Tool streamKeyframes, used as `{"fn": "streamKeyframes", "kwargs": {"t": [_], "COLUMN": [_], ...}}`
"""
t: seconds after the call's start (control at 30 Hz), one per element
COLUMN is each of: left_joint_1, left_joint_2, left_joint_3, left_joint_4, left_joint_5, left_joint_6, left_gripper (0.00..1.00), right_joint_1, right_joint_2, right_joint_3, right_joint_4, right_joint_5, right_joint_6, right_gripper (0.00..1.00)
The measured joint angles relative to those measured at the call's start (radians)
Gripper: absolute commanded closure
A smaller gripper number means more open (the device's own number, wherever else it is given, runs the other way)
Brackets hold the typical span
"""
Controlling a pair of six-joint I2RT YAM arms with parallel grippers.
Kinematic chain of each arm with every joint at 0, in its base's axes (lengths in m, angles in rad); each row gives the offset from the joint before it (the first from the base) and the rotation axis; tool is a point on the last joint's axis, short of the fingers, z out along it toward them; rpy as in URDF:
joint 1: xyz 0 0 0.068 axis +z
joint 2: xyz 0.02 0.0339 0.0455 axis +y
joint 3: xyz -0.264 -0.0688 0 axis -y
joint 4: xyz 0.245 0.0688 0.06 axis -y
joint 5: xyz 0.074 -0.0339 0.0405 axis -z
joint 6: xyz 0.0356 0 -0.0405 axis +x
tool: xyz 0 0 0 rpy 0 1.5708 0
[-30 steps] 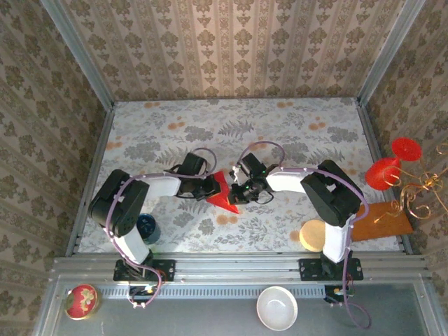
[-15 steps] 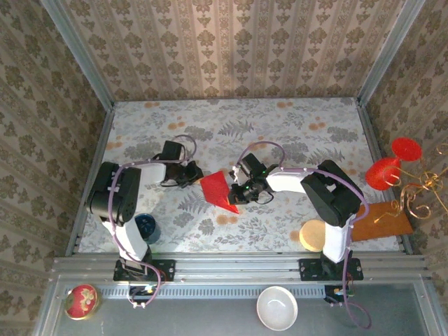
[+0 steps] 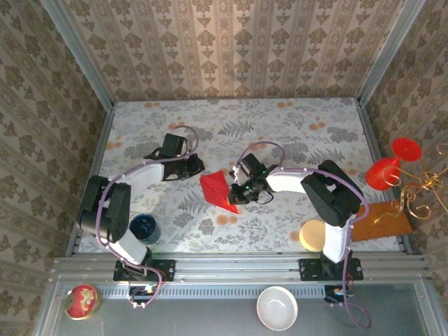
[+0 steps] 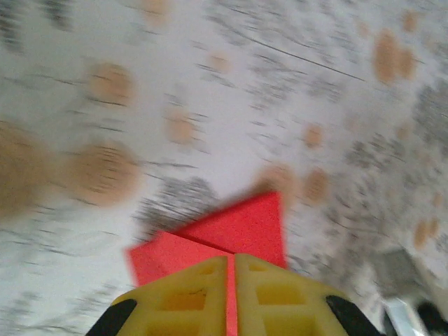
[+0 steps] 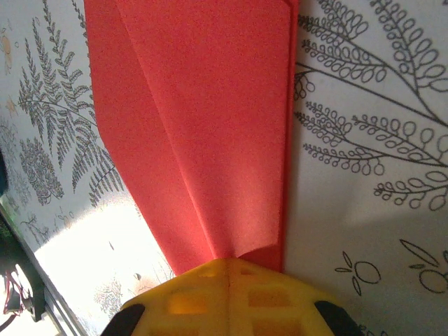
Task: Fold a paper plane with a square sheet of paper (pick it up from the middle)
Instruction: Fourth fold the wing at the center of the table.
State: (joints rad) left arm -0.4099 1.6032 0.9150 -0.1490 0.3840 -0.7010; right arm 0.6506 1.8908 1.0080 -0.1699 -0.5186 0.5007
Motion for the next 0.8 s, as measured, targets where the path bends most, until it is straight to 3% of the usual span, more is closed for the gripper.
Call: {"fn": "streamKeyframes", "kwargs": {"t": [0.23,0.53,0.8], "left_joint_1": [-0.171,-0.185,-0.185], "left_joint_2": [0.026,0.164,0.178], "left_joint_3": [-0.076,-0.012,0.015], "left_joint_4": [0.052,0.027,-0.010], "left_joint_5": [0.004,0.006,0.000], "left_joint_6": [-0.085,-0.113,-0.128], "left_gripper": [0.89,0.92,0.93], "right_joint_1": [-0.002,-0.014,-0.019], "right_joint_2": [-0.003,-0.007,-0.042], "right_joint_3": [-0.010,-0.033,-0.037], "right_joint_4": [0.017,0.067,0.058], "right_joint_5": [-0.009,-0.043,-0.035], "right_joint_6": [0.011,0.035,0.048], "right_gripper": [0.95,0.94,0.92]}}
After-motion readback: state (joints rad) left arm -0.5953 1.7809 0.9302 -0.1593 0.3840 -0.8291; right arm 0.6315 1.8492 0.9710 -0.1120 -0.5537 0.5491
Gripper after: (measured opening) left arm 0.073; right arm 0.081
